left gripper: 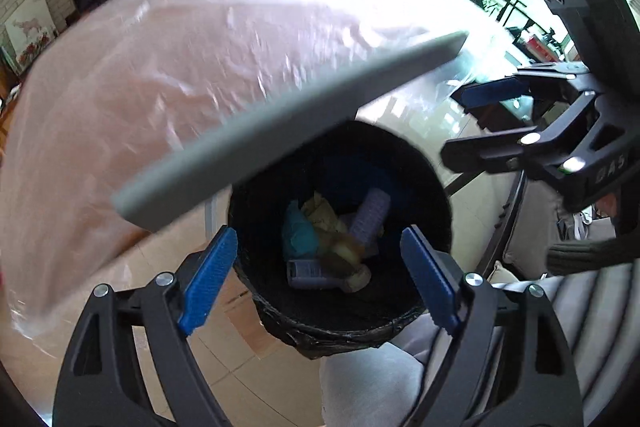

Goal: Collect trash
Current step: 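Swing both open tools away from the bin toward the table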

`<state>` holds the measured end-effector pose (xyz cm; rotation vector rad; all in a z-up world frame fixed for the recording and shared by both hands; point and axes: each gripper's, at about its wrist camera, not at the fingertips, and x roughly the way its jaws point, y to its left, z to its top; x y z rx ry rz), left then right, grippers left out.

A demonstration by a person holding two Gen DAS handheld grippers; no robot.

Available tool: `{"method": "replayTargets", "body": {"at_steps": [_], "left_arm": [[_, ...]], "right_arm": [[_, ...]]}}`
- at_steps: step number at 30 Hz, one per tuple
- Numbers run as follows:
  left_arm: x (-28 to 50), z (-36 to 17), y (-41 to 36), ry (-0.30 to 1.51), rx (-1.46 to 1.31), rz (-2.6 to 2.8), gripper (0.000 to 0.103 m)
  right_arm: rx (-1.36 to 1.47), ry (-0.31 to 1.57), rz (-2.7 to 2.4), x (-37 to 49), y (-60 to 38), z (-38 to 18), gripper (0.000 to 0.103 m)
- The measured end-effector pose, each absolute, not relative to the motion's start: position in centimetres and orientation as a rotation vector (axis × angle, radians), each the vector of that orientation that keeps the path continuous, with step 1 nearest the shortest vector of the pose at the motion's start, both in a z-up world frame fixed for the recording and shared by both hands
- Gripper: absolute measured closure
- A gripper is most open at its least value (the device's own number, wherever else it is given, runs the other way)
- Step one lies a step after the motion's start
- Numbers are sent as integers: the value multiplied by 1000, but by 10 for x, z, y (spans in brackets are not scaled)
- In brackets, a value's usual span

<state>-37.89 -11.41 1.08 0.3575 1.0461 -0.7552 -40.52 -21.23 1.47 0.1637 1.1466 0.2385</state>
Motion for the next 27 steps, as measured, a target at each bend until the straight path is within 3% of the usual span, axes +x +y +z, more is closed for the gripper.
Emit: {"method": "replayTargets", "body": {"at_steps": [1, 4, 10, 17, 27], "left_arm": [[-378, 24, -111, 1018, 353, -764, 18], [-364, 68, -97, 906, 302, -759, 4], [-272, 112, -60, 730, 156, -515, 2], [-141, 79, -24, 761, 36, -256, 2], [-51, 35, -6, 867, -12, -165, 2]], "right_arm": [[136, 1102, 246, -405, -215, 32, 10], [81, 977, 205, -390, -232, 73, 4], [60, 815, 0, -299, -299, 108, 4], [11, 839, -170, -190, -369, 77, 4], [108, 900, -248, -128, -418, 34, 4]]}}
